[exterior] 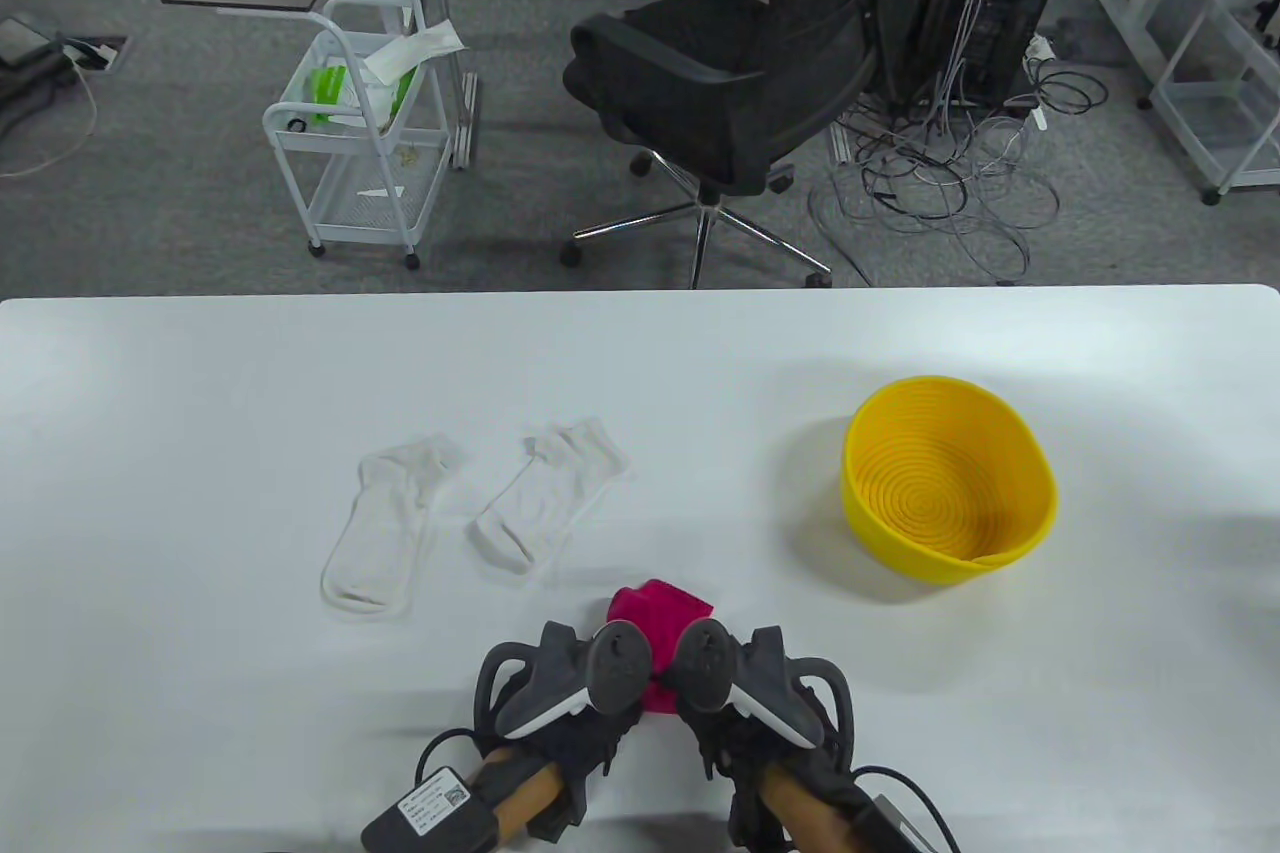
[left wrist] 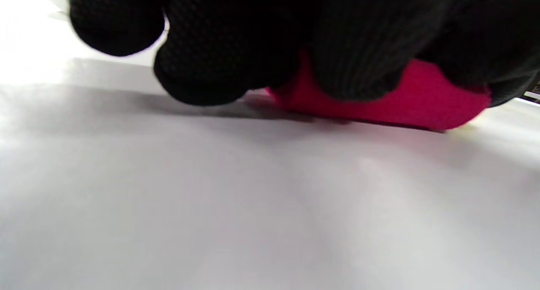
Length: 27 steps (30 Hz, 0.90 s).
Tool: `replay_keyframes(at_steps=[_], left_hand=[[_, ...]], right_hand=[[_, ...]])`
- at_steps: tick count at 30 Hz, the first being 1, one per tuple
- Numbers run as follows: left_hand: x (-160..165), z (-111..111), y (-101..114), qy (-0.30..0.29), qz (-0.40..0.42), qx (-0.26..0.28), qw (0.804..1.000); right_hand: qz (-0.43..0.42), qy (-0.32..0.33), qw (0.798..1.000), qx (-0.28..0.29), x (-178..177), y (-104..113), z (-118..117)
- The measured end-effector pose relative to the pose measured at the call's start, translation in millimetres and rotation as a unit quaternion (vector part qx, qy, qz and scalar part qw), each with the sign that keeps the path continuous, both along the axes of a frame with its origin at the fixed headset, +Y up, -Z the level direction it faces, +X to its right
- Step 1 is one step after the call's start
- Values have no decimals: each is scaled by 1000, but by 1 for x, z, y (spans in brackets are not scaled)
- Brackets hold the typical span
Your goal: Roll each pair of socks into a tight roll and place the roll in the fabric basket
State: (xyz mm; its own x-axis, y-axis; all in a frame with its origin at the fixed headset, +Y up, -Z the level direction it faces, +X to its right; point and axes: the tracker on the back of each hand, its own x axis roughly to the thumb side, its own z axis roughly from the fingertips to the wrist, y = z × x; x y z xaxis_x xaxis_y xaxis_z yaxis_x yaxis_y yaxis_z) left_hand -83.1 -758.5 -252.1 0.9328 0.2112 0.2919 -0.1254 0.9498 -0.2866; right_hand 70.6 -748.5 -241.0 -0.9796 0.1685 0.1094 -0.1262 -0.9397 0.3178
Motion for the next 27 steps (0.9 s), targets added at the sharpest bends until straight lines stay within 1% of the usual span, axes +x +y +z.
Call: replay_keyframes(at_steps=[4, 7, 11, 16, 20, 24, 27], left_hand=[[0, 0, 0, 0, 4, -6, 1000], [0, -1, 0, -2, 5, -13, 1000], [-1, 0, 0, -1, 6, -15, 1000], [-3, 0, -2, 1, 17, -11, 1000], [-4, 0, 0, 3, 23, -3, 1000], [-6, 2, 11, 11, 30, 35, 999], [-6, 3, 17, 10, 35, 48, 998]], right_hand=[[-27, 8, 999, 47, 2, 16, 4], [-36, 25, 998, 44, -1, 21, 8], [-14, 36, 999, 17, -4, 15, 9], [-11, 20, 1000, -16, -1, 5, 3], [-5, 5, 1000, -12, -1, 1, 2], [5, -6, 1000, -4, -2, -3, 1], [17, -12, 1000, 0, -2, -5, 0]])
